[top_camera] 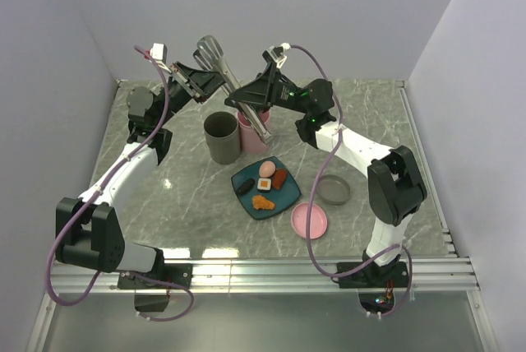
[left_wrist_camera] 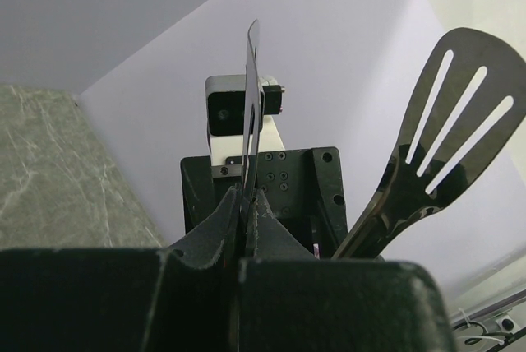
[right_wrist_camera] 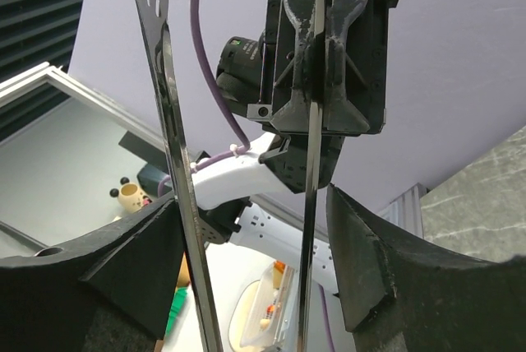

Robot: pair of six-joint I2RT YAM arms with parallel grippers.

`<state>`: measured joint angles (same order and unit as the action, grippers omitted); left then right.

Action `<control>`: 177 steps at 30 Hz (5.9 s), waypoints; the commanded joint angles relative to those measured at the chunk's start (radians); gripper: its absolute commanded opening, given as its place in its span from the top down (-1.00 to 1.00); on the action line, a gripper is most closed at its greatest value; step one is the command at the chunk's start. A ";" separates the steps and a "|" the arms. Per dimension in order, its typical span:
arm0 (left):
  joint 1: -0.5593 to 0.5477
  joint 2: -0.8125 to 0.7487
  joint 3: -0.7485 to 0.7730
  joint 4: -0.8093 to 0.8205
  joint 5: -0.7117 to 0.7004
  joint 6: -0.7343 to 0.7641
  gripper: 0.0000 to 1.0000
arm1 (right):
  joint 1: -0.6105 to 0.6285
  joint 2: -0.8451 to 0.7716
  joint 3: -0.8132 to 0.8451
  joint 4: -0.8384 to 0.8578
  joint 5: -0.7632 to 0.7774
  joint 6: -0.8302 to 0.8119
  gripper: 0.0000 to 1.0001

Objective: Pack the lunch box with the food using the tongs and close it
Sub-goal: Pick up the clamp at the center of the board, then pick up the fake food from the plate.

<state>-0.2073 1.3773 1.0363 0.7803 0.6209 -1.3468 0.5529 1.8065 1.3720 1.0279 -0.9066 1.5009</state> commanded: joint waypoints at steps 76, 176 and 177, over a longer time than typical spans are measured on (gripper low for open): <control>0.175 -0.165 0.297 -1.194 0.244 1.110 -0.99 | -0.527 -0.437 0.095 -1.971 0.073 -1.869 0.06; 0.259 -0.279 0.199 -1.214 0.266 1.109 -0.99 | 0.206 -0.334 -0.280 -1.902 0.670 -2.161 -0.08; 0.259 -0.279 0.197 -1.213 0.266 1.108 -0.99 | 0.208 -0.337 -0.281 -1.901 0.678 -2.159 -0.08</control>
<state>0.0475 1.1225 1.2438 -0.4721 0.8589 -0.2276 0.7494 1.4792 1.0546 -0.8848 -0.2497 -0.6525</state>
